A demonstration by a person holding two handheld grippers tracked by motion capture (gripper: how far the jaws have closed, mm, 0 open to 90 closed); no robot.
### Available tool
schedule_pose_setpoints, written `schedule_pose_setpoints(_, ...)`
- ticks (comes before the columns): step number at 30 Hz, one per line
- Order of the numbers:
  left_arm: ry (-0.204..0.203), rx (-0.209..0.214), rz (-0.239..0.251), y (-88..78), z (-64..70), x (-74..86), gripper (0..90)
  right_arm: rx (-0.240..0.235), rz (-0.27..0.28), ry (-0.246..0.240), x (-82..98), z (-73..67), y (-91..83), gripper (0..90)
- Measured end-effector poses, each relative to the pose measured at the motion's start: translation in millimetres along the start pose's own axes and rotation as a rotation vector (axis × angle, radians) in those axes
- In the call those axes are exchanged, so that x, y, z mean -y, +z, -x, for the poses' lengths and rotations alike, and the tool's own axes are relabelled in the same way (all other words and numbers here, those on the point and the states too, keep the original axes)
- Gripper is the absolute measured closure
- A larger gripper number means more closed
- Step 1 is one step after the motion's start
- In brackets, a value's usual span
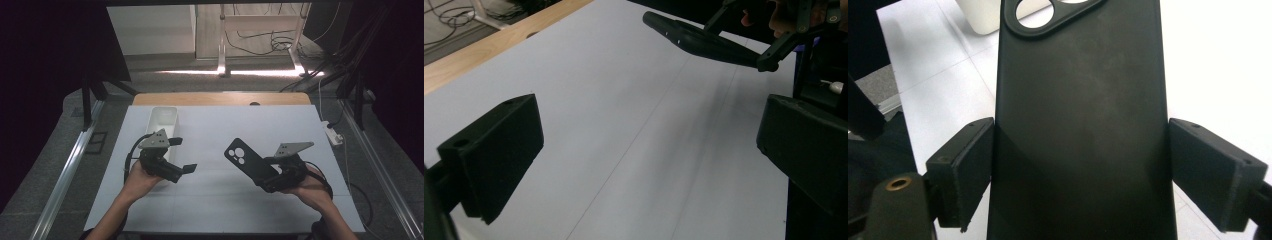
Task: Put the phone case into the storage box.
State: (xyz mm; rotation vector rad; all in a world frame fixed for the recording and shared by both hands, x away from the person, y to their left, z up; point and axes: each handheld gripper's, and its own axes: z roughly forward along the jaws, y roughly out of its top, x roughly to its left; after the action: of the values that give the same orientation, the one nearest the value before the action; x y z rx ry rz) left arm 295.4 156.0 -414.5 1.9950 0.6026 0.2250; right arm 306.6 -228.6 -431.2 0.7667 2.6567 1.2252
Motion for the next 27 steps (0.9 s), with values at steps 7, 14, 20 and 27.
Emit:
schedule_pose_setpoints(7,0.020,0.026,0.001,6.7,6.6,3.6,0.0,-0.030,0.011,-0.008,2.5,-4.2,0.8,14.9)
schedule_pose_setpoints(14,0.015,0.042,0.003,5.5,11.4,13.2,0.0,-0.075,0.023,-0.032,1.4,-13.6,6.2,14.8)
schedule_pose_setpoints(20,0.020,0.084,0.001,7.6,16.4,15.9,0.0,-0.116,0.031,-0.042,0.5,-19.0,11.0,14.8)
schedule_pose_setpoints(27,0.042,0.139,0.011,11.9,23.1,16.0,0.0,-0.162,0.037,-0.055,-0.4,-24.0,14.9,14.7)
